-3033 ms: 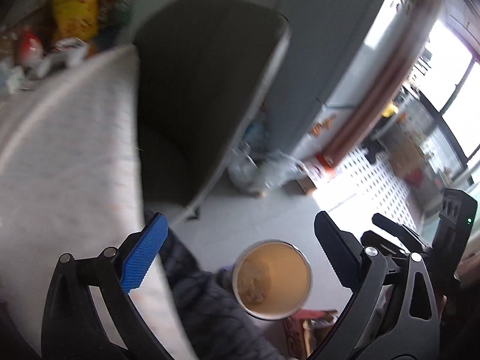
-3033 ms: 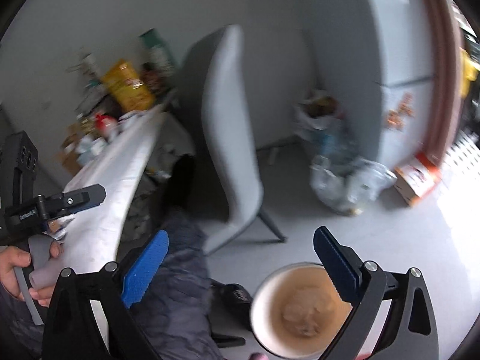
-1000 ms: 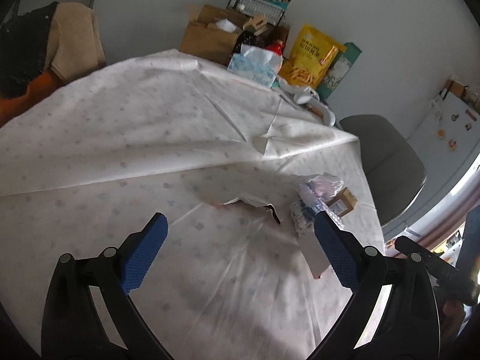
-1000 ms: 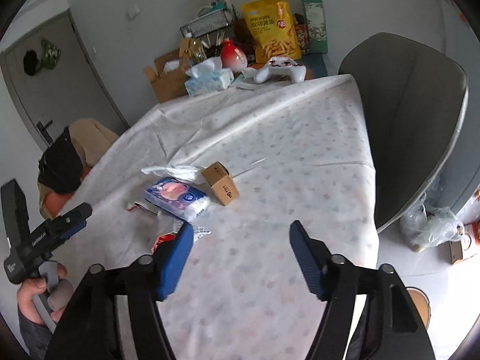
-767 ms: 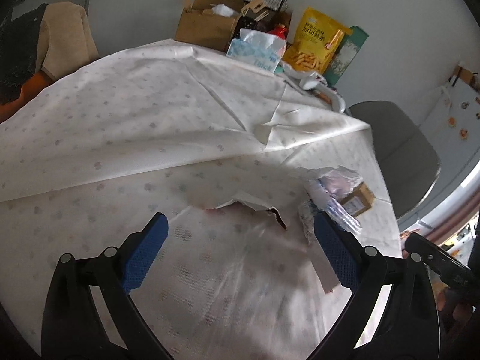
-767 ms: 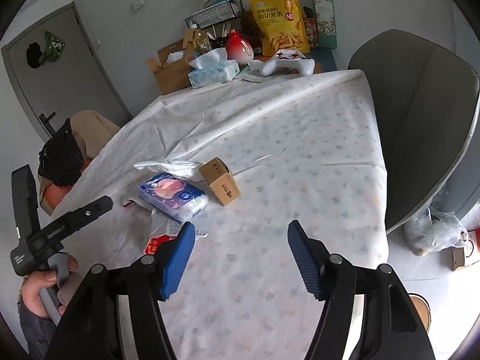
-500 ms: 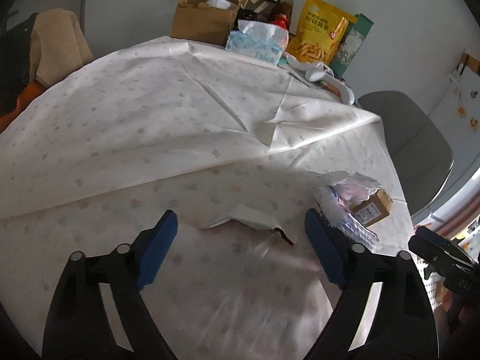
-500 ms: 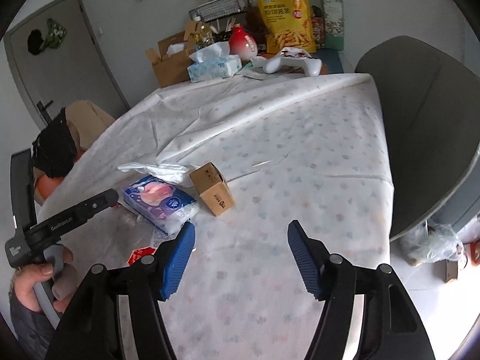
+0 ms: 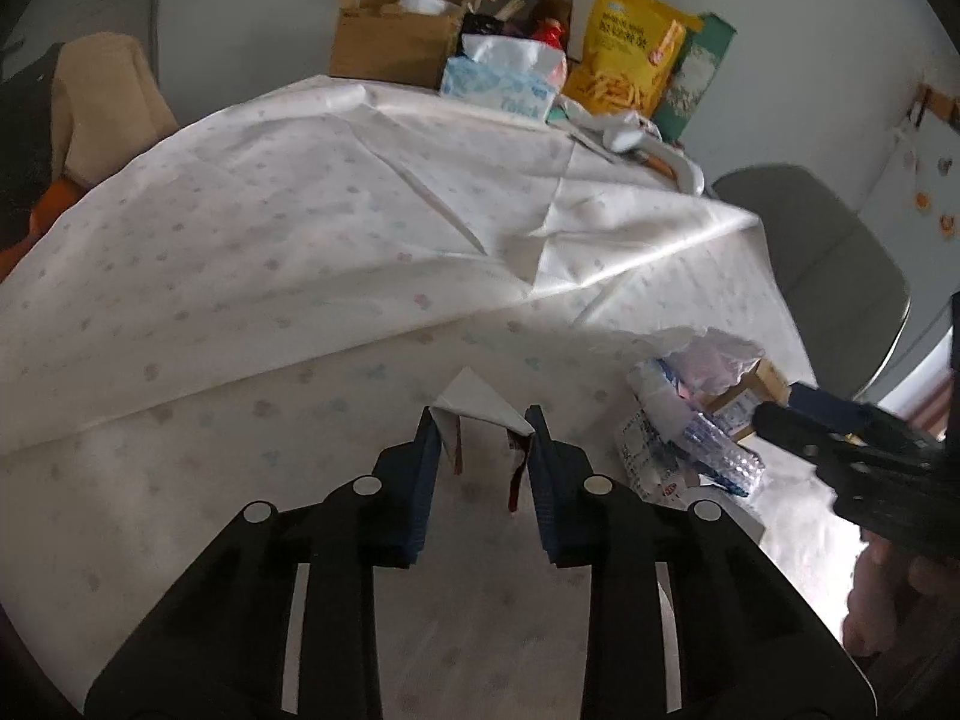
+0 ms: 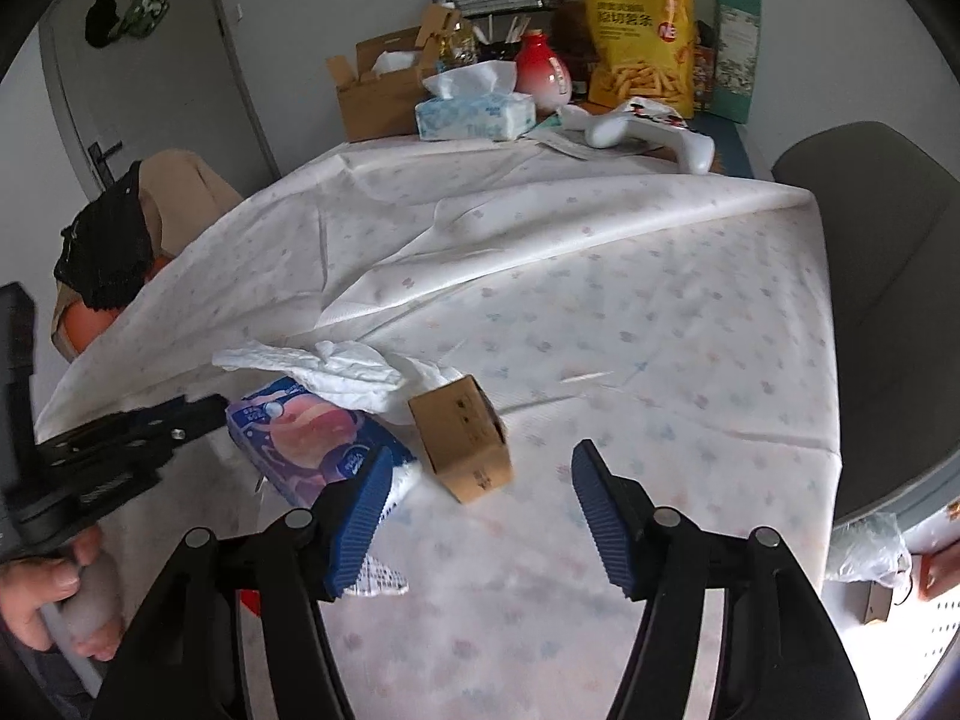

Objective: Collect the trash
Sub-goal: 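Grasp the small cardboard box with the right gripper while the left grasps a paper scrap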

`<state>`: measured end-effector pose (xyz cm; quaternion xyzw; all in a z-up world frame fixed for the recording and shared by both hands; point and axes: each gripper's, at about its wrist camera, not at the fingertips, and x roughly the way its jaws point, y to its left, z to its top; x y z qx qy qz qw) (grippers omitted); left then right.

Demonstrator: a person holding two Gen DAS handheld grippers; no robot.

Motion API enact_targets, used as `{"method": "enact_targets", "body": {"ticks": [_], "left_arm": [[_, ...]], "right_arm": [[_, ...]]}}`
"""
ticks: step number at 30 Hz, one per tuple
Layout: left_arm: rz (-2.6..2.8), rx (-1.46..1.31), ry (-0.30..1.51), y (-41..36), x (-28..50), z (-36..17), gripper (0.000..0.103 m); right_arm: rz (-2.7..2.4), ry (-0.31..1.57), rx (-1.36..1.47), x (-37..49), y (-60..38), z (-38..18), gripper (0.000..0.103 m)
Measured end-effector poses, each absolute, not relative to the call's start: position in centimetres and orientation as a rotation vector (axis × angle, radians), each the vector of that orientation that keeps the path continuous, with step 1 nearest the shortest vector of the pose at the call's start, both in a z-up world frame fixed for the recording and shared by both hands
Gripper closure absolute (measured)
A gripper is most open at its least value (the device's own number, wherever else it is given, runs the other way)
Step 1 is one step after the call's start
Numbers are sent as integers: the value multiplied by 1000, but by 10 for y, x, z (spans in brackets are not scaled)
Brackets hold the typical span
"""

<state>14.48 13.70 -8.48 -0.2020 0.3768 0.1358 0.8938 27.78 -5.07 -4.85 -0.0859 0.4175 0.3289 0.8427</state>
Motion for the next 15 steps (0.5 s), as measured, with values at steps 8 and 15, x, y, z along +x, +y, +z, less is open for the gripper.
{"method": "enact_targets", "body": {"ticks": [8,15], "left_arm": [[299,-482,695,144,119,-70,75],[286,-516,649,136,98,-57,75]], "right_arm": [[681,867,-184,272,-61,-49,74],[620,876,-73,252,-108,-32,74]]}}
